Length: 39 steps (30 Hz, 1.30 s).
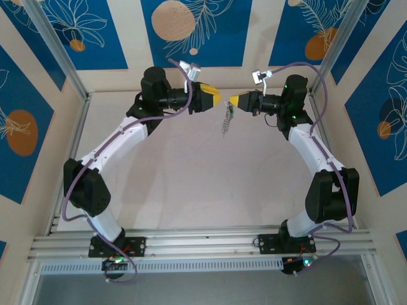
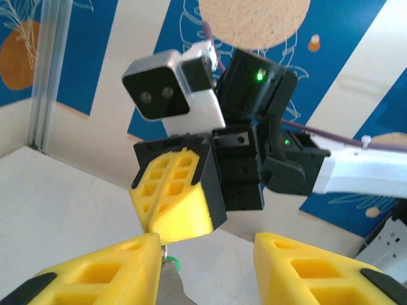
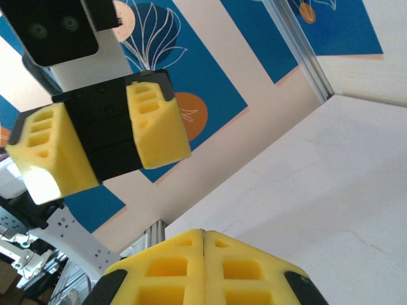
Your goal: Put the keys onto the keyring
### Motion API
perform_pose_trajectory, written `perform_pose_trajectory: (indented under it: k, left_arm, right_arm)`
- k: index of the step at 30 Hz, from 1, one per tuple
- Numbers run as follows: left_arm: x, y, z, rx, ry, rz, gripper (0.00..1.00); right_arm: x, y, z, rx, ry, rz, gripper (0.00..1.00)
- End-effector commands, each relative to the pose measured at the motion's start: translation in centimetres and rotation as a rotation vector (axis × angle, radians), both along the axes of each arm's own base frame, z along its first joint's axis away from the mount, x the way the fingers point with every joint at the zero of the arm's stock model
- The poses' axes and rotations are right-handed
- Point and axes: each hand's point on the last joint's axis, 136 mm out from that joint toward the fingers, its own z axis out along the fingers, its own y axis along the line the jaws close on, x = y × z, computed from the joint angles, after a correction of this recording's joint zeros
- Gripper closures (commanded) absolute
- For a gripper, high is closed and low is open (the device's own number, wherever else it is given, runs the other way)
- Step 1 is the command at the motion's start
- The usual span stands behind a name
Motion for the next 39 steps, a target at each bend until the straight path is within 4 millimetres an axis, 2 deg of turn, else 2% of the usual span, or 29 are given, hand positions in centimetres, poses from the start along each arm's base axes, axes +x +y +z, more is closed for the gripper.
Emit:
perform_pose_trajectory:
  k: [1, 16, 30, 36, 39]
  left_arm:
    - [-0.2, -0.2, -1.1, 0.042, 0.01, -0.077, 0.61]
    - [0.1, -1.1, -2.5, 0.058, 0.058, -0.154, 0.74]
    - [0.4, -1.5, -3.5, 0.063, 0.08, -0.175, 0.78]
    - [0.5, -1.5, -3.3, 0.056, 0.074, -0.174, 0.78]
    - [0.3, -1.6, -3.0, 0.048, 0.074, -0.187, 0.81]
  right_arm:
    - [-1.0, 0.5, 0.7, -0.009, -0.035, 0.064, 1.0]
    - [-1.7, 1.1, 0.8, -0.013, -0.044, 0.106, 1.0]
    - [-1.7, 1.4, 0.8, -0.016, -0.043, 0.113, 1.0]
    - [-1.8, 1.5, 0.8, -0.017, -0.046, 0.116, 1.0]
    - [-1.8, 1.6, 0.8, -0.017, -0.044, 0.115, 1.0]
